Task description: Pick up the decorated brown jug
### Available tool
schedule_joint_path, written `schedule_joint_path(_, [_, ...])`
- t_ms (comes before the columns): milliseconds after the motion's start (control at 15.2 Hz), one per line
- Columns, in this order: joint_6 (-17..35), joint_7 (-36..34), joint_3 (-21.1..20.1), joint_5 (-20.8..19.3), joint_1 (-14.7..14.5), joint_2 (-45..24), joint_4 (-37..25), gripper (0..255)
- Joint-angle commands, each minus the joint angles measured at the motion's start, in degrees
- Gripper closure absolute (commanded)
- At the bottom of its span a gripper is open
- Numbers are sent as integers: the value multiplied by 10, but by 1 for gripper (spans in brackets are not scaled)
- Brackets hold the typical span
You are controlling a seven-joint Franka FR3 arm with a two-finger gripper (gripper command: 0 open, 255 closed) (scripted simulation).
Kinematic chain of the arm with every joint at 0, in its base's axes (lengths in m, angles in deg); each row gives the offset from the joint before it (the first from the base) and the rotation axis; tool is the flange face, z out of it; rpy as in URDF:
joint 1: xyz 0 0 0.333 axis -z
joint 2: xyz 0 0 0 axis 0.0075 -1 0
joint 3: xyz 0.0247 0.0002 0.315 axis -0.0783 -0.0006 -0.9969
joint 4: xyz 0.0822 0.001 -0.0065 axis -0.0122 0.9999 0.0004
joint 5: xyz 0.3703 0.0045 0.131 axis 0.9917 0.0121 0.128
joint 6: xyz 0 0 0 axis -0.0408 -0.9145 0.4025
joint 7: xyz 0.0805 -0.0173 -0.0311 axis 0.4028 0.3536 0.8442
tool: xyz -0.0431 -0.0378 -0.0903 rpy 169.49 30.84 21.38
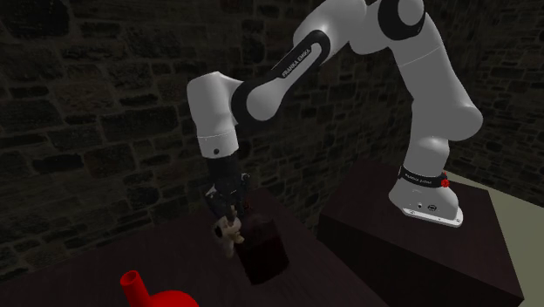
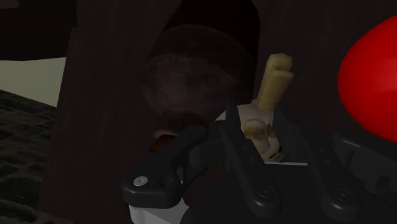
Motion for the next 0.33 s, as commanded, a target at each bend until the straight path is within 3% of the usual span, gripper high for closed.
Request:
schedule_joint_path(0, [-13, 1, -2, 3, 2, 7, -8, 255])
schedule_joint_path(264, [-25, 1, -5, 7, 4, 16, -12, 255])
